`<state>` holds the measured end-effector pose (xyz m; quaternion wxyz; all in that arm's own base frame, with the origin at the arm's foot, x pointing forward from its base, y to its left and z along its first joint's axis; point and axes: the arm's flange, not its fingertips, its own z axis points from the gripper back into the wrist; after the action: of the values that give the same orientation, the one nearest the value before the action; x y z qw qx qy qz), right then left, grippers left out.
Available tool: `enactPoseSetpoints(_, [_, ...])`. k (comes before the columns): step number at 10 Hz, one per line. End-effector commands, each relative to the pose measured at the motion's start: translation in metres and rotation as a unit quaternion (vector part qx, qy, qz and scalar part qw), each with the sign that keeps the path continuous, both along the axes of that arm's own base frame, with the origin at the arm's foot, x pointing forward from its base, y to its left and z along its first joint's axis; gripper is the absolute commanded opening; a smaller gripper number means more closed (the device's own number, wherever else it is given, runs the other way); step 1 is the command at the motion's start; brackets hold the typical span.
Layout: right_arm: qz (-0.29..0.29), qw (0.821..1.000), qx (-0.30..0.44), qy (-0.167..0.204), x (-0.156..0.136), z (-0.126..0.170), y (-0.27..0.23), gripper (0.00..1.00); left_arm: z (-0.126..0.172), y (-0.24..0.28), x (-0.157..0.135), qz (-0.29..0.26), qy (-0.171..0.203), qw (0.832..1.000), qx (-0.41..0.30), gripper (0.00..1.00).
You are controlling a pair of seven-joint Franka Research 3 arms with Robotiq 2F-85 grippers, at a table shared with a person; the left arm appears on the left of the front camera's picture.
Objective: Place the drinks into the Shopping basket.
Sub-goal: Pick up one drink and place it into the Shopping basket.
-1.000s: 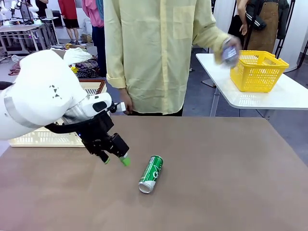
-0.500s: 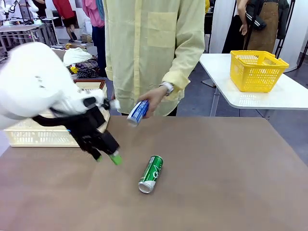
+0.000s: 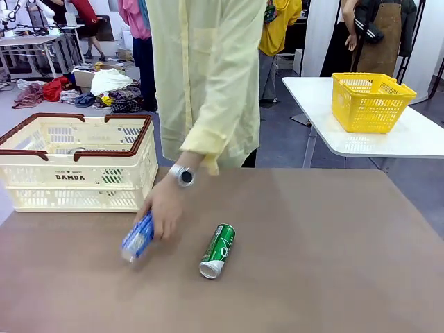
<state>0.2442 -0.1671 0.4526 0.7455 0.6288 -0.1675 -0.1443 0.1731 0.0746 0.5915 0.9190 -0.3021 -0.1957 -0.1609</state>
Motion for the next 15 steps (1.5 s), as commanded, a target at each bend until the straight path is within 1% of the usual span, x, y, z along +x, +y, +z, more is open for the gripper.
enactPoseSetpoints(1, [-0.005,1.000,0.012,0.000,0.002,0.007,0.001,1.00,-0.011,0.071,0.001,0.051,0.006,0.997,-0.053,1.00])
enactPoseSetpoints(2, [-0.005,1.000,0.012,0.000,0.002,0.007,0.001,1.00,-0.026,0.084,-0.006,0.074,0.009,0.995,-0.068,1.00])
enactPoseSetpoints(3, [-0.005,1.000,0.012,0.000,0.002,0.007,0.001,1.00,-0.033,0.090,-0.015,0.090,0.010,0.993,-0.071,1.00])
enactPoseSetpoints(5, [-0.005,1.000,0.012,0.000,0.002,0.007,0.001,1.00,-0.036,0.093,-0.028,0.099,0.001,0.993,-0.071,1.00])
enactPoseSetpoints(6, [-0.005,1.000,0.012,0.000,0.002,0.007,0.001,1.00,-0.036,0.091,-0.031,0.099,-0.003,0.993,-0.068,1.00])
enactPoseSetpoints(7, [-0.005,1.000,0.012,0.000,0.002,0.007,0.001,1.00,-0.037,0.088,-0.029,0.103,0.002,0.993,-0.063,1.00])
enactPoseSetpoints(8, [-0.005,1.000,0.012,0.000,0.002,0.007,0.001,1.00,-0.034,0.081,-0.025,0.094,0.004,0.993,-0.068,1.00])
enactPoseSetpoints(9, [-0.005,1.000,0.012,0.000,0.002,0.007,0.001,1.00,-0.030,0.062,-0.019,0.100,0.015,0.994,-0.051,1.00])
enactPoseSetpoints(10, [-0.005,1.000,0.012,0.000,0.002,0.007,0.001,1.00,-0.022,0.027,-0.009,0.121,0.043,0.991,-0.031,1.00])
enactPoseSetpoints(11, [-0.005,1.000,0.012,0.000,0.002,0.007,0.001,1.00,-0.018,-0.015,0.004,0.132,0.053,0.990,0.015,1.00])
enactPoseSetpoints(12, [-0.005,1.000,0.012,0.000,0.002,0.007,0.001,1.00,-0.019,-0.061,0.020,0.110,0.056,0.991,0.058,1.00])
enactPoseSetpoints(13, [-0.005,1.000,0.012,0.000,0.002,0.007,0.001,1.00,-0.025,-0.113,0.039,0.096,0.063,0.988,0.105,1.00])
enactPoseSetpoints(14, [-0.005,1.000,0.012,0.000,0.002,0.007,0.001,1.00,-0.037,-0.170,0.058,0.064,0.073,0.983,0.154,1.00])
enactPoseSetpoints(15, [-0.005,1.000,0.012,0.000,0.002,0.007,0.001,1.00,-0.054,-0.237,0.075,0.010,0.082,0.975,0.208,1.00])
